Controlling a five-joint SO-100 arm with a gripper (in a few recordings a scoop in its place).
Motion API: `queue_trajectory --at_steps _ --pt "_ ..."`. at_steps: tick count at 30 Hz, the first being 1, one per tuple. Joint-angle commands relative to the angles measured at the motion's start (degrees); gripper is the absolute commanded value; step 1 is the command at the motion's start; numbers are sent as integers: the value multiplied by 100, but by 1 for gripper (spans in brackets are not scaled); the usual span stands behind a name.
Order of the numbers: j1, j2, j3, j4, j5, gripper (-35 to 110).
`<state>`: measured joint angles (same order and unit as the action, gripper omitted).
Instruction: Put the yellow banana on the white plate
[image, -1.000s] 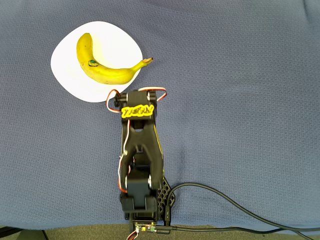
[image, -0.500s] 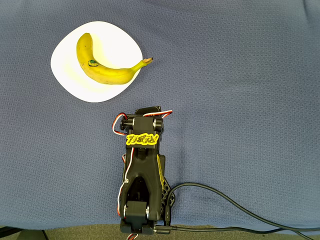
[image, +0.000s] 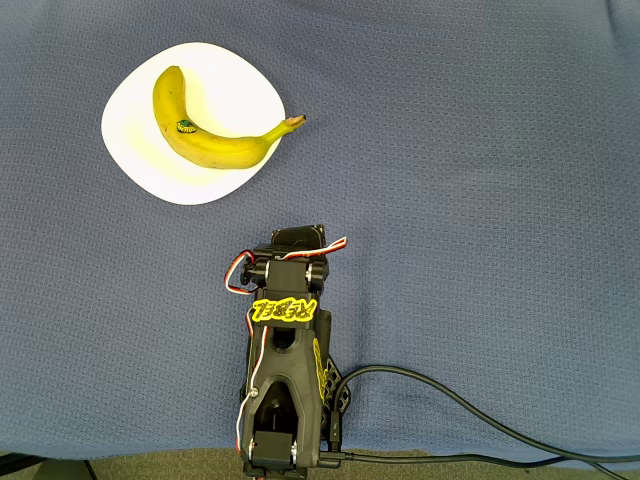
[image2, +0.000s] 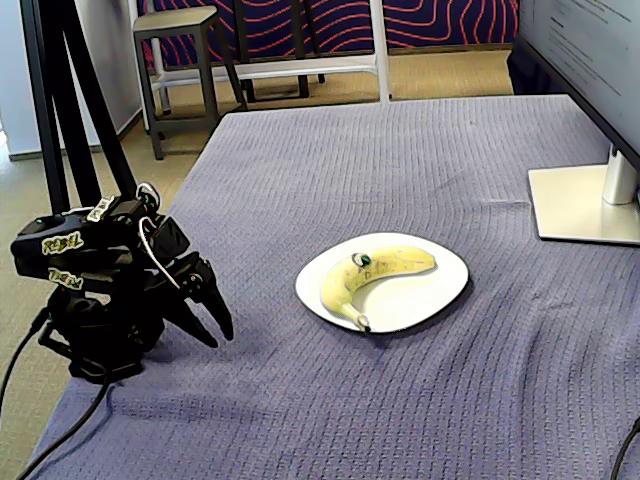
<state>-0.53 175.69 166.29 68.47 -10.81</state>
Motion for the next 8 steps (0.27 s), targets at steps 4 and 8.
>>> queue_trajectory --at_steps 4,8 --pt "-35 149 9 79 105 0" --pt "-9 220 18 114 105 0"
